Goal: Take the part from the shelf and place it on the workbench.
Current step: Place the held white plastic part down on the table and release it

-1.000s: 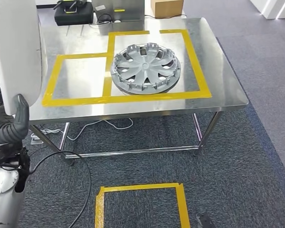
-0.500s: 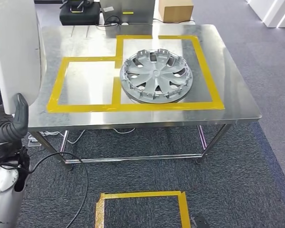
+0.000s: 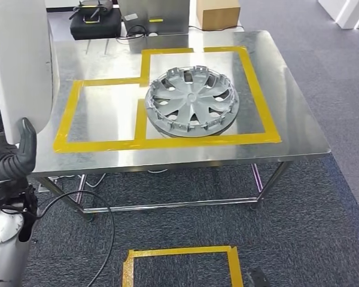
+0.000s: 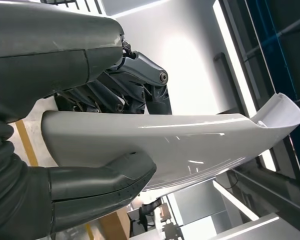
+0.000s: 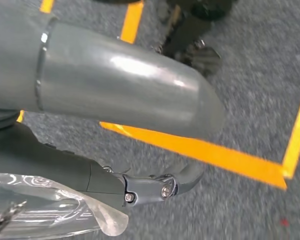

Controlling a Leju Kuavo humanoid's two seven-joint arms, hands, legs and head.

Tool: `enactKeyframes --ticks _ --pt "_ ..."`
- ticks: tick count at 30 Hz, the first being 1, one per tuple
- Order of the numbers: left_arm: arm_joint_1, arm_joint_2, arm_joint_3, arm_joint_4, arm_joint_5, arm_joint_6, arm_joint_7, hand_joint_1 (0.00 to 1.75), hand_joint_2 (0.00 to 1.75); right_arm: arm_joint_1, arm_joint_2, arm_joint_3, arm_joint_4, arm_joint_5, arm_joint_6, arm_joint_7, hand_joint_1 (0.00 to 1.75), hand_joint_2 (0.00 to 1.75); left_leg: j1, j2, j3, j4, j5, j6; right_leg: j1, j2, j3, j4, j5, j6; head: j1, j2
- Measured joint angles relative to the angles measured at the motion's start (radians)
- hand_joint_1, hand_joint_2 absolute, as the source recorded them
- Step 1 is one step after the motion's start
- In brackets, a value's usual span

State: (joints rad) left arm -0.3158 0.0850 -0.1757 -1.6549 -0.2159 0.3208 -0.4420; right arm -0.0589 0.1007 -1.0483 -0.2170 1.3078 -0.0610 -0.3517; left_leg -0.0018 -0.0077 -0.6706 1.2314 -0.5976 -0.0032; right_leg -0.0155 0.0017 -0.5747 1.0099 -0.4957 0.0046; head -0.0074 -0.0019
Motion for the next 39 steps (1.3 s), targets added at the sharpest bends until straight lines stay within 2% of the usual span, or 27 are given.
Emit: enactKeyframes --ticks 1,2,3,5,6,7,10,12,13,15,16,17,18,19,21,22,23,26,27,29,31,32,33,34,36,37,39 --pt "0.002 0.000 0.000 0.001 -0.001 0.000 0.002 1.75 1.75 0.000 0.000 0.000 0.000 0.000 0.000 0.000 0.00 0.00 0.005 0.000 -0.031 0.057 -0.015 -0.004 0.000 0.000 0.003 0.000 -0.002 -0.001 0.000 0.000" --pt "0.003 0.000 0.000 0.001 -0.003 0.001 0.005 1.75 1.75 0.000 0.000 0.000 0.000 0.000 0.000 0.000 0.00 0.00 0.009 0.000 -0.050 0.084 -0.012 -0.008 -0.001 0.000 0.006 0.000 -0.004 -0.001 0.000 0.000" --pt "0.004 0.000 0.000 0.002 -0.007 0.002 0.009 1.75 1.75 0.000 0.000 0.000 0.000 0.001 0.000 0.000 0.00 0.00 0.012 0.001 -0.049 0.073 0.012 -0.010 -0.002 0.000 0.009 0.001 -0.007 0.000 0.000 0.000" --pt "0.002 0.000 0.000 0.002 -0.017 0.007 0.016 1.75 1.75 0.001 0.000 0.000 0.000 0.002 0.000 0.000 0.00 0.00 0.017 0.002 -0.004 -0.043 0.092 -0.013 -0.005 0.002 0.019 0.001 -0.014 0.007 0.000 0.000" --pt "0.000 0.000 0.000 0.003 -0.024 0.009 0.019 1.75 1.75 0.000 0.001 0.000 0.000 0.002 0.000 0.001 0.00 0.00 0.016 0.002 0.024 -0.107 0.122 -0.013 -0.004 0.003 0.022 0.003 -0.018 0.013 0.000 0.000" --pt "-0.003 0.000 -0.001 0.004 -0.032 0.011 0.023 1.75 1.75 -0.001 0.001 0.000 0.000 0.002 0.000 0.001 0.00 0.00 0.016 0.003 0.044 -0.154 0.135 -0.010 -0.003 0.004 0.022 0.004 -0.021 0.019 0.000 0.000" --pt "-0.011 0.000 -0.004 0.011 -0.069 0.015 0.046 1.75 1.75 -0.005 0.001 0.000 0.000 0.008 0.000 0.002 0.00 0.00 0.012 0.002 0.055 -0.190 0.128 0.006 -0.002 0.003 0.017 0.002 -0.021 0.034 0.001 0.000" --pt "-0.024 0.002 -0.009 0.021 -0.107 0.011 0.073 1.75 1.75 -0.006 0.001 0.000 0.000 0.014 0.001 0.004 0.00 0.00 0.014 0.002 0.057 -0.195 0.130 0.018 -0.003 0.001 0.005 0.021 -0.038 0.043 0.002 0.000" --pt "-0.036 0.004 -0.013 0.029 -0.131 0.006 0.089 1.75 1.75 -0.007 0.001 0.000 0.000 0.016 0.001 0.006 0.00 0.00 0.016 0.002 0.058 -0.198 0.132 0.024 -0.003 0.001 -0.014 0.058 -0.058 0.046 0.005 0.000" --pt "-0.070 0.010 -0.028 0.059 -0.190 -0.015 0.130 1.75 1.75 -0.010 0.001 0.001 0.000 0.020 0.004 0.009 0.00 0.00 0.014 0.003 0.058 -0.198 0.132 0.032 -0.003 0.000 -0.081 0.187 -0.114 0.047 0.010 0.000" --pt "-0.090 0.015 -0.038 0.080 -0.221 -0.028 0.151 1.75 1.75 -0.011 0.001 0.001 0.000 0.022 0.005 0.010 0.00 0.00 0.012 0.003 0.058 -0.198 0.131 0.033 -0.003 0.000 -0.116 0.251 -0.132 0.047 0.012 0.000" --pt "-0.111 0.021 -0.050 0.102 -0.253 -0.041 0.172 1.75 1.75 -0.011 0.001 0.002 0.000 0.023 0.007 0.012 0.00 0.00 0.010 0.002 0.059 -0.198 0.131 0.034 -0.002 0.000 -0.140 0.288 -0.134 0.046 0.012 0.000" --pt "-0.133 0.026 -0.063 0.124 -0.292 -0.049 0.193 1.75 1.75 -0.012 0.001 0.002 0.000 0.025 0.009 0.013 0.00 0.00 0.008 0.002 0.060 -0.198 0.130 0.035 -0.001 0.000 -0.146 0.286 -0.117 0.043 0.012 0.000" --pt "-0.158 0.031 -0.077 0.147 -0.337 -0.053 0.214 1.75 1.75 -0.013 0.001 0.002 0.000 0.028 0.010 0.014 0.00 0.00 0.007 0.001 0.061 -0.197 0.130 0.035 0.001 0.000 -0.133 0.246 -0.083 0.038 0.013 0.000" --pt "-0.213 0.038 -0.107 0.194 -0.431 -0.056 0.255 1.75 1.75 -0.017 0.000 0.004 0.000 0.035 0.012 0.016 0.00 0.00 0.003 0.000 0.061 -0.196 0.129 0.034 0.006 0.000 -0.074 0.109 -0.012 0.026 0.013 0.000" --pt "-0.241 0.041 -0.122 0.219 -0.469 -0.061 0.271 1.75 1.75 -0.020 -0.001 0.006 0.000 0.038 0.015 0.017 0.00 0.00 0.002 0.000 0.059 -0.195 0.129 0.031 0.009 0.000 -0.050 0.056 0.006 0.021 0.012 0.000" --pt "-0.266 0.043 -0.137 0.243 -0.498 -0.068 0.285 1.75 1.75 -0.023 -0.001 0.008 0.000 0.040 0.017 0.018 0.00 0.00 0.000 0.000 0.057 -0.194 0.130 0.028 0.011 0.000 -0.035 0.026 0.013 0.019 0.012 0.000" --pt "-0.324 0.042 -0.176 0.312 -0.556 -0.095 0.323 1.75 1.75 -0.027 -0.001 0.013 0.000 0.049 0.024 0.027 0.00 0.00 0.000 0.001 0.053 -0.194 0.131 0.014 0.009 0.001 -0.030 0.011 0.013 0.012 0.012 0.000" --pt "-0.343 0.040 -0.187 0.335 -0.571 -0.104 0.336 1.75 1.75 -0.028 0.000 0.014 0.000 0.051 0.027 0.030 0.00 0.00 0.000 0.001 0.048 -0.183 0.122 0.008 0.006 0.001 -0.028 0.008 0.016 0.008 0.010 0.000" --pt "-0.383 0.033 -0.208 0.386 -0.599 -0.123 0.367 1.75 1.75 -0.030 0.000 0.019 0.000 0.053 0.029 0.034 0.00 0.00 0.003 0.002 0.014 -0.104 0.075 -0.003 0.002 -0.001 -0.025 0.004 0.019 0.001 0.007 0.000" --pt "-0.422 0.021 -0.233 0.452 -0.636 -0.145 0.407 1.75 1.75 -0.034 0.000 0.025 0.000 0.054 0.033 0.035 0.00 0.00 0.007 0.003 -0.045 0.025 0.021 -0.011 0.002 -0.001 -0.023 0.004 0.018 -0.002 0.006 0.000" --pt "-0.437 0.013 -0.245 0.489 -0.657 -0.154 0.429 1.75 1.75 -0.036 0.000 0.027 0.000 0.054 0.035 0.036 0.00 0.00 0.008 0.003 -0.066 0.068 0.012 -0.013 0.002 -0.001 -0.023 0.004 0.018 -0.002 0.006 0.000" --pt "-0.452 0.004 -0.257 0.526 -0.677 -0.161 0.452 1.75 1.75 -0.038 0.000 0.029 0.000 0.054 0.037 0.037 0.00 0.00 0.008 0.003 -0.070 0.074 0.022 -0.013 0.002 0.000 -0.022 0.005 0.017 -0.002 0.005 0.000" --pt "-0.468 -0.006 -0.266 0.562 -0.694 -0.166 0.473 1.75 1.75 -0.040 0.000 0.031 0.000 0.054 0.039 0.037 0.00 0.00 0.008 0.003 -0.055 0.039 0.051 -0.010 0.003 0.001 -0.020 0.005 0.017 -0.002 0.005 0.000" --pt "-0.501 -0.028 -0.281 0.632 -0.725 -0.174 0.512 1.75 1.75 -0.042 0.002 0.035 0.000 0.053 0.042 0.038 0.00 0.00 0.006 0.003 0.005 -0.092 0.123 -0.001 0.004 0.003 -0.017 0.005 0.014 0.001 0.006 0.000" --pt "-0.519 -0.040 -0.289 0.668 -0.740 -0.178 0.532 1.75 1.75 -0.044 0.003 0.036 0.000 0.052 0.042 0.038 0.00 0.00 0.004 0.003 0.031 -0.149 0.143 0.005 0.005 0.003 -0.016 0.005 0.013 0.004 0.006 0.000" --pt "-0.543 -0.064 -0.304 0.735 -0.769 -0.182 0.573 1.75 1.75 -0.046 0.004 0.038 0.000 0.050 0.043 0.039 0.00 0.00 -0.002 0.002 0.051 -0.196 0.145 0.014 0.006 0.002 -0.020 0.004 0.014 0.013 0.007 0.000"
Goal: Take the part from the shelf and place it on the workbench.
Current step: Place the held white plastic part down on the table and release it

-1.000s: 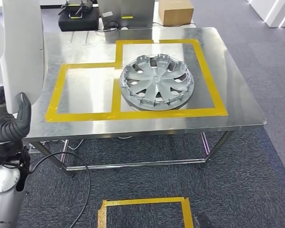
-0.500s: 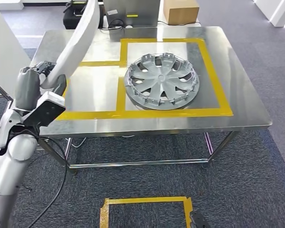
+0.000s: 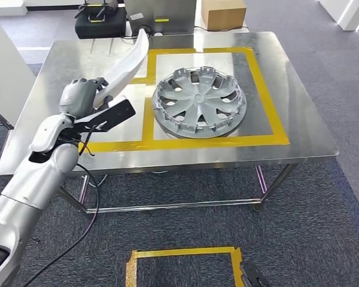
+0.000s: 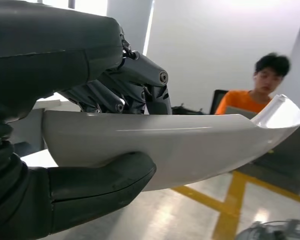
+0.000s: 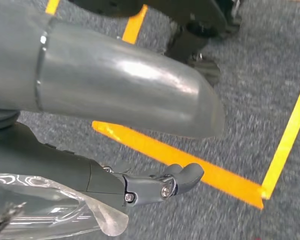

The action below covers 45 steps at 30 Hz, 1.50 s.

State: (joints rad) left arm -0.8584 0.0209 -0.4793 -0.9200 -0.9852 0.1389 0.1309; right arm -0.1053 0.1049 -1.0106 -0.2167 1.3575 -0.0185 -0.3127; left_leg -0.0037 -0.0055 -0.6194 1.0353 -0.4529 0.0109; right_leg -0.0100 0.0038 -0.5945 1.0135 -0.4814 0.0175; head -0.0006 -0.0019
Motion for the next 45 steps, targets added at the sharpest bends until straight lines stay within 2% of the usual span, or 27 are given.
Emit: enactKeyframes --ticks 2,4,5,7,8,9,10,12,14,17,19,20,23,24,25,27,29,31,34,35,37,38,39,40,41,43,45 --pt "-0.009 -0.023 -0.011 0.058 -0.025 0.006 0.036 1.75 1.75 -0.002 0.001 0.001 0.000 -0.002 0.000 0.002 0.00 0.00 0.000 0.000 0.003 -0.013 0.000 0.008 -0.001 -0.001 -0.004 -0.003 0.000 0.011 0.000 0.000" --pt "-0.015 -0.041 -0.014 0.107 -0.042 0.018 0.059 1.75 1.75 0.000 0.002 0.003 0.000 -0.004 -0.001 0.005 0.00 0.00 0.006 0.002 0.009 -0.024 0.006 0.019 -0.001 -0.001 -0.020 0.027 -0.022 0.021 0.001 0.000" --pt "-0.018 -0.050 -0.015 0.130 -0.050 0.025 0.066 1.75 1.75 0.000 0.002 0.005 0.000 -0.005 -0.001 0.006 0.00 0.00 0.009 0.002 0.011 -0.028 0.008 0.024 -0.002 -0.002 -0.044 0.073 -0.047 0.025 0.002 0.000" --pt "-0.020 -0.066 -0.017 0.175 -0.065 0.038 0.081 1.75 1.75 0.001 0.003 0.007 0.000 -0.010 0.000 0.008 0.00 0.00 0.009 0.002 0.011 -0.028 0.007 0.028 -0.004 -0.002 -0.111 0.210 -0.103 0.032 0.005 0.000" --pt "-0.018 -0.071 -0.018 0.197 -0.072 0.044 0.088 1.75 1.75 0.002 0.004 0.007 0.001 -0.012 0.000 0.009 0.00 0.00 0.009 0.002 0.011 -0.028 0.007 0.028 -0.005 -0.002 -0.141 0.264 -0.117 0.035 0.005 0.000" --pt "-0.015 -0.074 -0.019 0.216 -0.077 0.048 0.094 1.75 1.75 0.003 0.004 0.008 0.001 -0.015 -0.001 0.009 0.00 0.00 0.009 0.002 0.012 -0.027 0.006 0.028 -0.006 -0.002 -0.156 0.284 -0.112 0.038 0.005 0.000" --pt "-0.013 -0.076 -0.020 0.232 -0.080 0.052 0.098 1.75 1.75 0.004 0.004 0.008 0.001 -0.017 -0.001 0.009 0.00 0.00 0.010 0.002 0.012 -0.026 0.005 0.027 -0.007 -0.003 -0.150 0.261 -0.088 0.039 0.005 0.000" --pt "-0.012 -0.078 -0.020 0.253 -0.084 0.058 0.101 1.75 1.75 0.005 0.005 0.007 0.001 -0.017 -0.001 0.010 0.00 0.00 0.012 0.000 0.012 -0.020 -0.001 0.019 -0.011 -0.003 -0.091 0.129 -0.018 0.041 0.005 0.000" --pt "-0.013 -0.079 -0.020 0.268 -0.085 0.062 0.102 1.75 1.75 0.004 0.007 0.008 0.001 -0.017 -0.001 0.010 0.00 0.00 0.009 -0.002 0.009 -0.010 -0.007 0.008 -0.012 -0.001 -0.036 0.025 0.014 0.037 0.007 0.000" --pt "-0.013 -0.080 -0.019 0.288 -0.098 0.073 0.114 1.75 1.75 0.006 0.009 0.008 0.002 -0.019 -0.001 0.011 0.00 0.00 0.007 -0.003 0.006 -0.007 -0.009 -0.003 -0.010 0.001 -0.024 0.010 0.011 0.021 0.008 0.000" --pt "-0.010 -0.077 -0.011 0.299 -0.114 0.098 0.129 1.75 1.75 0.008 0.011 0.008 0.002 -0.022 -0.003 0.011 0.00 0.00 0.009 -0.002 -0.004 0.018 -0.029 -0.012 -0.012 0.000 -0.022 0.008 0.012 0.007 0.008 0.000" --pt "-0.008 -0.074 -0.004 0.305 -0.120 0.113 0.133 1.75 1.75 0.008 0.012 0.007 0.002 -0.024 -0.005 0.011 0.00 0.00 0.010 -0.001 -0.021 0.058 -0.054 -0.016 -0.013 0.000 -0.020 0.007 0.012 0.001 0.007 0.000" --pt "0.012 -0.065 0.023 0.330 -0.123 0.142 0.125 1.75 1.75 0.010 0.012 0.007 0.002 -0.033 -0.010 0.012 0.00 0.00 0.011 0.000 -0.108 0.250 -0.134 -0.022 -0.012 0.001 -0.016 0.007 0.009 -0.008 0.007 0.000" --pt "0.021 -0.063 0.031 0.337 -0.122 0.145 0.118 1.75 1.75 0.013 0.012 0.007 0.002 -0.034 -0.011 0.012 0.00 0.00 0.010 0.000 -0.124 0.281 -0.137 -0.021 -0.011 0.002 -0.015 0.007 0.008 -0.009 0.007 0.000" --pt "0.029 -0.062 0.040 0.343 -0.121 0.145 0.108 1.75 1.75 0.015 0.012 0.007 0.002 -0.035 -0.012 0.012 0.00 0.00 0.010 0.000 -0.122 0.271 -0.119 -0.017 -0.009 0.002 -0.013 0.008 0.007 -0.009 0.007 0.000" --pt "0.036 -0.060 0.056 0.349 -0.118 0.145 0.089 1.75 1.75 0.019 0.012 0.007 0.002 -0.035 -0.012 0.010 0.00 0.00 0.007 0.000 -0.072 0.152 -0.046 -0.004 -0.007 0.003 -0.010 0.008 0.006 -0.009 0.007 0.000" --pt "0.036 -0.059 0.071 0.351 -0.115 0.145 0.079 0.87 1.75 0.020 0.013 0.007 0.002 -0.036 -0.013 0.009 0.00 0.00 0.001 0.001 -0.019 0.033 -0.001 0.009 -0.003 0.002 -0.011 0.008 0.004 -0.004 0.008 0.000" --pt "0.037 -0.060 0.079 0.353 -0.111 0.142 0.074 0.00 1.75 0.020 0.015 0.007 0.003 -0.037 -0.013 0.008 0.00 0.00 -0.004 0.001 -0.003 -0.002 -0.001 0.013 -0.002 -0.001 -0.014 0.007 0.004 0.004 0.008 0.000" --pt "0.040 -0.060 0.094 0.356 -0.103 0.141 0.064 0.00 1.75 0.023 0.015 0.007 0.003 -0.037 -0.013 0.008 0.00 0.00 0.001 0.001 0.002 -0.017 0.004 0.020 -0.003 -0.003 -0.021 0.017 -0.008 0.019 0.010 0.000" --pt "0.040 -0.061 0.100 0.356 -0.097 0.143 0.058 0.00 1.75 0.023 0.014 0.007 0.003 -0.038 -0.014 0.008 0.00 0.00 0.005 0.002 0.005 -0.022 0.007 0.023 -0.003 -0.003 -0.037 0.051 -0.030 0.024 0.012 0.000" --pt "0.045 -0.063 0.108 0.356 -0.086 0.147 0.047 0.00 1.75 0.025 0.015 0.008 0.003 -0.038 -0.014 0.007 0.00 0.00 0.006 0.002 0.006 -0.023 0.008 0.027 -0.004 -0.003 -0.096 0.173 -0.088 0.030 0.015 0.000" --pt "0.050 -0.064 0.112 0.357 -0.082 0.148 0.044 0.00 1.31 0.026 0.015 0.008 0.003 -0.038 -0.014 0.007 0.00 0.00 0.006 0.002 0.006 -0.023 0.008 0.027 -0.005 -0.003 -0.128 0.238 -0.112 0.032 0.016 0.000" --pt "0.055 -0.065 0.116 0.357 -0.079 0.148 0.042 0.00 0.87 0.027 0.015 0.008 0.003 -0.037 -0.014 0.007 0.00 0.00 0.006 0.002 0.006 -0.023 0.008 0.028 -0.005 -0.003 -0.147 0.276 -0.118 0.034 0.016 0.000" --pt "0.059 -0.066 0.119 0.357 -0.076 0.149 0.039 0.00 0.44 0.029 0.015 0.008 0.003 -0.038 -0.014 0.007 0.00 0.00 0.005 0.002 0.006 -0.022 0.007 0.028 -0.005 -0.003 -0.151 0.278 -0.106 0.035 0.016 0.000" --pt "0.061 -0.068 0.123 0.357 -0.068 0.151 0.034 0.00 0.00 0.030 0.015 0.008 0.003 -0.038 -0.015 0.007 0.00 0.00 0.006 0.001 0.006 -0.021 0.007 0.027 -0.006 -0.003 -0.133 0.237 -0.077 0.035 0.016 0.000" --pt "0.063 -0.072 0.136 0.354 -0.035 0.170 0.005 0.00 0.00 0.031 0.015 0.008 0.003 -0.038 -0.017 0.007 0.00 0.00 0.005 -0.001 0.006 -0.016 0.004 0.021 -0.005 -0.004 -0.063 0.098 -0.015 0.032 0.017 0.000" --pt "0.068 -0.080 0.159 0.343 0.035 0.207 -0.058 0.00 0.00 0.031 0.014 0.008 0.003 -0.038 -0.020 0.006 0.00 0.00 0.001 -0.002 0.002 -0.011 0.002 0.013 -0.004 -0.003 -0.017 0.012 0.007 0.025 0.016 0.000"
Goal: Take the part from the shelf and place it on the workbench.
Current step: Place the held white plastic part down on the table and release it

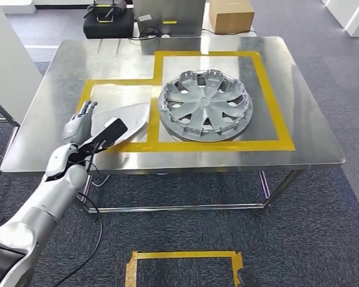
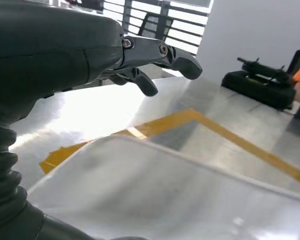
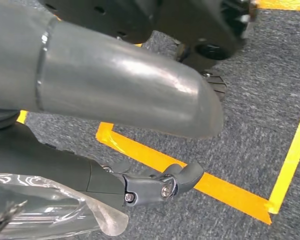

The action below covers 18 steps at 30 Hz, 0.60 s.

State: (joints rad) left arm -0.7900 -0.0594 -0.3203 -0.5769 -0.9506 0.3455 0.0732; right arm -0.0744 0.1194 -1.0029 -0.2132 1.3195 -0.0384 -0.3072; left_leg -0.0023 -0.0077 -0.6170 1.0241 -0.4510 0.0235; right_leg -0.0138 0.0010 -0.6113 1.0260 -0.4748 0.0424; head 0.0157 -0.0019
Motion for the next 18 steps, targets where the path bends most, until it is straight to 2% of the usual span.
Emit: enactKeyframes --ticks 3,5,6,8,9,10,11,14,15,16,18 --pt "0.031 -0.027 0.041 -0.051 0.169 0.047 -0.130 0.00 0.00 0.007 0.000 0.000 0.000 0.000 -0.008 -0.008 0.00 0.00 0.000 0.000 -0.002 0.002 -0.001 -0.012 0.000 0.001 0.006 -0.010 0.000 -0.015 0.001 0.000" --pt "0.051 -0.043 0.065 -0.100 0.266 0.063 -0.190 0.00 0.00 0.010 0.000 0.000 0.000 0.000 -0.014 -0.014 0.00 0.00 0.001 0.000 -0.016 0.040 -0.031 -0.021 -0.004 0.000 0.009 -0.013 0.003 -0.027 -0.002 0.000" --pt "0.058 -0.049 0.071 -0.119 0.292 0.066 -0.203 0.00 0.00 0.009 0.001 -0.001 0.000 0.000 -0.016 -0.016 0.00 0.00 0.003 0.001 -0.037 0.090 -0.061 -0.026 -0.005 -0.001 0.010 -0.014 0.003 -0.031 -0.003 0.000" --pt "0.073 -0.056 0.079 -0.143 0.323 0.068 -0.214 0.00 0.00 0.009 0.000 0.000 0.000 0.000 -0.018 -0.017 0.00 0.00 0.005 0.001 -0.095 0.227 -0.126 -0.033 -0.005 -0.001 0.010 -0.014 0.003 -0.036 -0.004 0.000" --pt "0.085 -0.060 0.084 -0.156 0.350 0.071 -0.227 0.00 0.00 0.010 0.000 0.000 0.000 0.000 -0.019 -0.017 0.00 0.00 0.006 0.001 -0.117 0.279 -0.143 -0.035 -0.005 0.000 0.011 -0.014 0.002 -0.036 -0.004 0.000" --pt "0.098 -0.063 0.089 -0.173 0.393 0.078 -0.251 0.00 0.00 0.012 0.000 0.000 0.000 0.000 -0.020 -0.017 0.00 0.00 0.007 0.001 -0.124 0.297 -0.141 -0.035 -0.005 0.002 0.011 -0.013 0.002 -0.036 -0.004 0.000" --pt "0.111 -0.068 0.096 -0.197 0.460 0.092 -0.287 0.00 0.00 0.014 0.001 -0.001 0.000 0.000 -0.023 -0.017 0.00 0.00 0.007 0.002 -0.113 0.276 -0.121 -0.033 -0.005 0.003 0.012 -0.013 0.002 -0.036 -0.004 0.000" --pt "0.134 -0.082 0.109 -0.302 0.674 0.154 -0.389 0.00 0.00 0.019 0.001 -0.001 0.000 -0.001 -0.033 -0.017 0.00 0.00 0.005 0.002 -0.023 0.085 -0.025 -0.019 -0.001 0.003 0.013 -0.010 0.001 -0.032 -0.004 0.000" --pt "0.142 -0.085 0.109 -0.343 0.722 0.173 -0.403 0.00 0.00 0.019 0.001 -0.001 0.000 -0.001 -0.035 -0.017 0.00 0.00 0.003 0.002 -0.001 0.038 -0.012 -0.014 0.000 0.003 0.012 -0.009 0.001 -0.029 -0.004 0.000" --pt "0.154 -0.086 0.108 -0.387 0.760 0.193 -0.413 0.00 0.00 0.019 0.001 -0.001 0.000 -0.002 -0.038 -0.016 0.00 0.00 0.002 0.001 0.009 0.015 -0.010 -0.012 0.002 0.002 0.009 -0.008 0.002 -0.025 -0.003 0.000" --pt "0.186 -0.088 0.103 -0.471 0.813 0.232 -0.434 0.00 0.00 0.020 0.001 -0.001 0.000 -0.004 -0.042 -0.015 0.00 0.00 0.001 0.001 0.012 0.004 -0.013 -0.006 0.002 0.002 0.006 -0.010 0.004 -0.014 -0.003 0.000"
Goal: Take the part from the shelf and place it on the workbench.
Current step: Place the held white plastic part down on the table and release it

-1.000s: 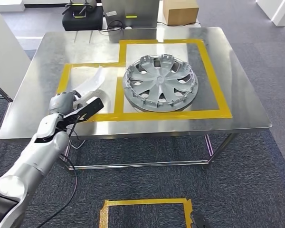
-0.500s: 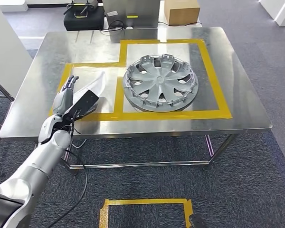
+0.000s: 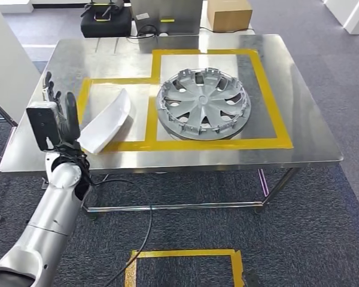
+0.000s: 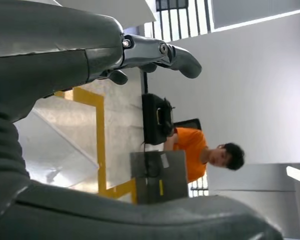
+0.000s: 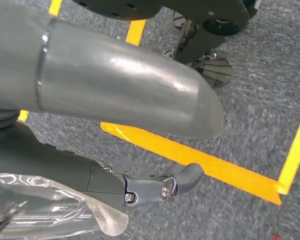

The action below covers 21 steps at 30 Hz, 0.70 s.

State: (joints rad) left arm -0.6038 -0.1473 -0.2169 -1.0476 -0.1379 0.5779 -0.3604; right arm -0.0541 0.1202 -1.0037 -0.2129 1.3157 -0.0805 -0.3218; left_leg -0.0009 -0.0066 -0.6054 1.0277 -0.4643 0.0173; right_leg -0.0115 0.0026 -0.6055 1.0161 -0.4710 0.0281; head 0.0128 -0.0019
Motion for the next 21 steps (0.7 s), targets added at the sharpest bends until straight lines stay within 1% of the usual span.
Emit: enactKeyframes --ticks 1,2,3,4,5,6,7,8,9,10,11,12,13,14,15,16,17,18,19,20,21 --pt "0.015 0.000 -0.003 -0.038 0.015 0.018 -0.013 0.00 0.00 0.002 0.000 0.000 0.000 -0.001 -0.002 0.000 0.00 0.00 0.002 0.001 0.000 -0.005 0.003 0.005 0.000 0.000 -0.004 0.002 -0.006 0.005 0.000 0.000" --pt "0.028 0.000 -0.007 -0.070 0.024 0.032 -0.026 0.00 0.00 0.003 0.000 0.000 0.000 -0.002 -0.004 0.000 0.00 0.00 0.005 0.001 0.001 -0.010 0.008 0.011 0.000 -0.001 -0.011 0.018 -0.023 0.010 0.001 0.000" --pt "0.038 0.000 -0.011 -0.098 0.029 0.043 -0.037 0.00 0.00 0.004 0.000 0.000 0.000 -0.003 -0.005 0.000 0.00 0.00 0.008 0.002 0.001 -0.014 0.012 0.017 -0.001 -0.001 -0.026 0.054 -0.051 0.014 0.003 0.000" --pt "0.046 0.000 -0.014 -0.119 0.033 0.050 -0.044 0.00 0.00 0.004 0.000 0.000 0.000 -0.004 -0.005 0.000 0.00 0.00 0.008 0.003 0.000 -0.015 0.015 0.020 -0.002 -0.001 -0.049 0.110 -0.087 0.017 0.005 0.000" --pt "0.054 0.001 -0.016 -0.136 0.038 0.056 -0.049 0.00 0.00 0.004 0.000 0.000 0.001 -0.004 -0.006 0.000 0.00 0.00 0.008 0.003 -0.003 -0.015 0.017 0.023 -0.003 -0.001 -0.073 0.178 -0.123 0.020 0.006 0.000" --pt "0.064 0.001 -0.017 -0.151 0.042 0.064 -0.055 0.00 0.00 0.004 0.001 0.000 0.001 -0.005 -0.006 0.000 0.00 0.00 0.007 0.004 -0.005 -0.015 0.018 0.024 -0.004 -0.001 -0.094 0.237 -0.148 0.023 0.008 0.000" --pt "0.075 0.002 -0.017 -0.164 0.047 0.073 -0.063 0.00 0.00 0.005 0.001 0.000 0.002 -0.005 -0.006 0.000 0.00 0.00 0.007 0.004 -0.007 -0.014 0.020 0.024 -0.004 -0.002 -0.101 0.270 -0.156 0.025 0.008 0.000" --pt "0.085 0.003 -0.017 -0.178 0.055 0.085 -0.073 0.00 0.00 0.005 0.001 0.000 0.002 -0.006 -0.007 0.000 0.00 0.00 0.007 0.005 -0.009 -0.014 0.022 0.022 -0.005 -0.002 -0.091 0.265 -0.146 0.027 0.008 0.000" --pt "0.094 0.005 -0.017 -0.190 0.061 0.096 -0.083 0.00 0.00 0.005 0.001 0.000 0.002 -0.006 -0.009 0.000 0.00 0.00 0.008 0.004 -0.011 -0.013 0.025 0.021 -0.006 -0.002 -0.060 0.219 -0.120 0.028 0.008 0.000" --pt "0.101 0.008 -0.017 -0.204 0.067 0.106 -0.094 0.00 0.00 0.005 0.000 0.000 0.002 -0.006 -0.010 0.001 0.00 0.00 0.008 0.004 -0.013 -0.011 0.026 0.018 -0.008 -0.002 -0.017 0.148 -0.091 0.028 0.008 0.000" --pt "0.107 0.011 -0.016 -0.216 0.071 0.113 -0.103 0.00 0.00 0.004 0.000 0.000 0.002 -0.006 -0.011 0.001 0.00 0.00 0.008 0.004 -0.016 -0.008 0.028 0.014 -0.008 -0.002 0.030 0.077 -0.071 0.029 0.008 0.000" --pt "0.111 0.015 -0.015 -0.228 0.073 0.117 -0.111 0.00 0.00 0.003 0.000 0.000 0.002 -0.006 -0.011 0.000 0.00 0.00 0.007 0.003 -0.019 -0.006 0.030 0.008 -0.008 -0.001 0.062 0.024 -0.058 0.027 0.008 0.000" --pt "0.114 0.018 -0.013 -0.239 0.074 0.119 -0.118 0.00 0.00 0.002 0.000 0.000 0.002 -0.006 -0.011 0.000 0.00 0.00 0.005 0.003 -0.022 -0.003 0.033 0.002 -0.007 0.001 0.079 -0.004 -0.055 0.024 0.009 0.000" --pt "0.117 0.021 -0.009 -0.248 0.075 0.120 -0.123 0.00 0.00 0.002 0.000 0.000 0.002 -0.006 -0.011 0.000 0.00 0.00 0.004 0.002 -0.024 -0.003 0.037 -0.004 -0.005 0.003 0.082 -0.009 -0.057 0.021 0.009 0.000" --pt "0.121 0.023 -0.003 -0.256 0.076 0.120 -0.128 0.00 0.00 0.003 0.001 0.000 0.002 -0.006 -0.011 0.000 0.00 0.00 0.004 0.001 -0.025 -0.002 0.042 -0.011 -0.006 0.004 0.075 -0.009 -0.052 0.014 0.008 0.000" --pt "0.125 0.026 0.004 -0.263 0.078 0.121 -0.130 0.00 0.00 0.003 0.001 0.000 0.002 -0.006 -0.011 0.001 0.00 0.00 0.005 0.001 -0.029 0.001 0.040 -0.016 -0.007 0.004 0.072 -0.010 -0.048 0.007 0.008 0.000" --pt "0.128 0.029 0.011 -0.269 0.080 0.121 -0.131 0.00 0.00 0.004 0.002 0.000 0.003 -0.006 -0.011 0.002 0.00 0.00 0.006 0.001 -0.034 0.012 0.027 -0.021 -0.008 0.003 0.067 -0.010 -0.043 -0.002 0.006 0.000" --pt "0.130 0.033 0.018 -0.274 0.081 0.121 -0.133 0.00 0.00 0.004 0.003 0.000 0.003 -0.006 -0.011 0.003 0.00 0.00 0.007 0.001 -0.045 0.042 0.000 -0.027 -0.009 0.001 0.061 -0.012 -0.037 -0.011 0.004 0.000" --pt "0.133 0.036 0.025 -0.278 0.082 0.121 -0.134 0.00 0.00 0.005 0.003 -0.001 0.003 -0.006 -0.011 0.003 0.00 0.00 0.008 0.002 -0.062 0.092 -0.041 -0.031 -0.009 0.000 0.055 -0.012 -0.031 -0.017 0.003 0.000" --pt "0.136 0.039 0.031 -0.282 0.082 0.121 -0.136 0.00 0.00 0.005 0.003 -0.001 0.003 -0.006 -0.012 0.004 0.00 0.00 0.008 0.002 -0.082 0.159 -0.085 -0.035 -0.008 -0.001 0.047 -0.011 -0.025 -0.021 0.001 0.000" --pt "0.140 0.041 0.037 -0.283 0.081 0.121 -0.137 0.00 0.00 0.005 0.003 -0.001 0.003 -0.007 -0.012 0.004 0.00 0.00 0.009 0.002 -0.100 0.224 -0.121 -0.037 -0.006 -0.002 0.039 -0.011 -0.020 -0.023 0.000 0.000"
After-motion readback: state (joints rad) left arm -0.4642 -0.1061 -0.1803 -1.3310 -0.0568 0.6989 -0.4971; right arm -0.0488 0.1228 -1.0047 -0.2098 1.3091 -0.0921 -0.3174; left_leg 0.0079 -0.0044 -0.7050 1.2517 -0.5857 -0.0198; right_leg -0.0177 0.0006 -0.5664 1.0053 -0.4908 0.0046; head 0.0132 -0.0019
